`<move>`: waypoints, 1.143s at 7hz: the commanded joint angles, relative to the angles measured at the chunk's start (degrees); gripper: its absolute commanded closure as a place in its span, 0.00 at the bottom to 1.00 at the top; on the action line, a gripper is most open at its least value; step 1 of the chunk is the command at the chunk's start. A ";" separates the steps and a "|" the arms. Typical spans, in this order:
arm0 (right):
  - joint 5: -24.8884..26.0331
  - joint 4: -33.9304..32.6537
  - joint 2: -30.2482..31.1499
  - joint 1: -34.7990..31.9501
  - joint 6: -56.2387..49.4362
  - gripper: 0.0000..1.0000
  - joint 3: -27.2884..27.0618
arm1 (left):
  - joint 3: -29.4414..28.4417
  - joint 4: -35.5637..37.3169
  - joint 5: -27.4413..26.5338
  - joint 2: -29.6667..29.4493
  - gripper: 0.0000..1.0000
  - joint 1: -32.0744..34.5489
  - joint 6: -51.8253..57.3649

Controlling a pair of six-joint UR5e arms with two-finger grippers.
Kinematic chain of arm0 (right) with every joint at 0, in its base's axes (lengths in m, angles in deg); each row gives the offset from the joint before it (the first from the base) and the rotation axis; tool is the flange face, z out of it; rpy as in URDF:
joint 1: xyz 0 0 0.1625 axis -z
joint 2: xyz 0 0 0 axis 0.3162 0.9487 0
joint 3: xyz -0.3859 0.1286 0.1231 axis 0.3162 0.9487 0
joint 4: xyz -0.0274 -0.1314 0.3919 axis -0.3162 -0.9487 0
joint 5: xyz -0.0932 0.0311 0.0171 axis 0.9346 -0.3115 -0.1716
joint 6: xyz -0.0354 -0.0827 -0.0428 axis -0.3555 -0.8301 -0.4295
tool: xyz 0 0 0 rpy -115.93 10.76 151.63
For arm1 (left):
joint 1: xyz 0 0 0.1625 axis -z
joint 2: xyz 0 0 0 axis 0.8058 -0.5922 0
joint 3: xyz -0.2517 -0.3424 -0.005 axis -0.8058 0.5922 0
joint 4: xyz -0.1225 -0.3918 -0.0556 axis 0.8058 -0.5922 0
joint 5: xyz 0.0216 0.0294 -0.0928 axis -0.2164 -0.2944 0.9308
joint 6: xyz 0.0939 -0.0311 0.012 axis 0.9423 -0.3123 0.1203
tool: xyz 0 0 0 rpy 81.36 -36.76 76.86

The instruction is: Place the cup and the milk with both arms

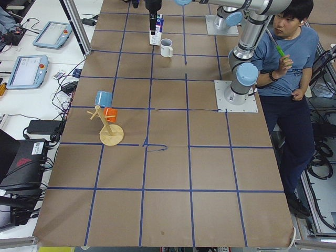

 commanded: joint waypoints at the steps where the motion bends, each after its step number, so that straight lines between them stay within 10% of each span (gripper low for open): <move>1: -0.33 2.13 -0.06 -0.94 0.18 0.99 -0.51 | 0.00 -0.05 0.00 0.06 0.00 0.11 0.00; 5: -0.25 2.84 -0.14 -1.03 0.10 0.75 -0.69 | 0.09 -0.31 -0.09 0.24 0.00 0.20 0.00; 7: 0.37 2.32 0.03 -0.86 0.10 0.00 -0.87 | 0.00 -0.40 -0.09 0.24 0.00 0.29 0.00; 8: 0.46 2.40 0.21 -0.68 -0.25 0.00 -0.78 | 0.09 -0.49 -0.09 0.24 0.00 0.29 0.00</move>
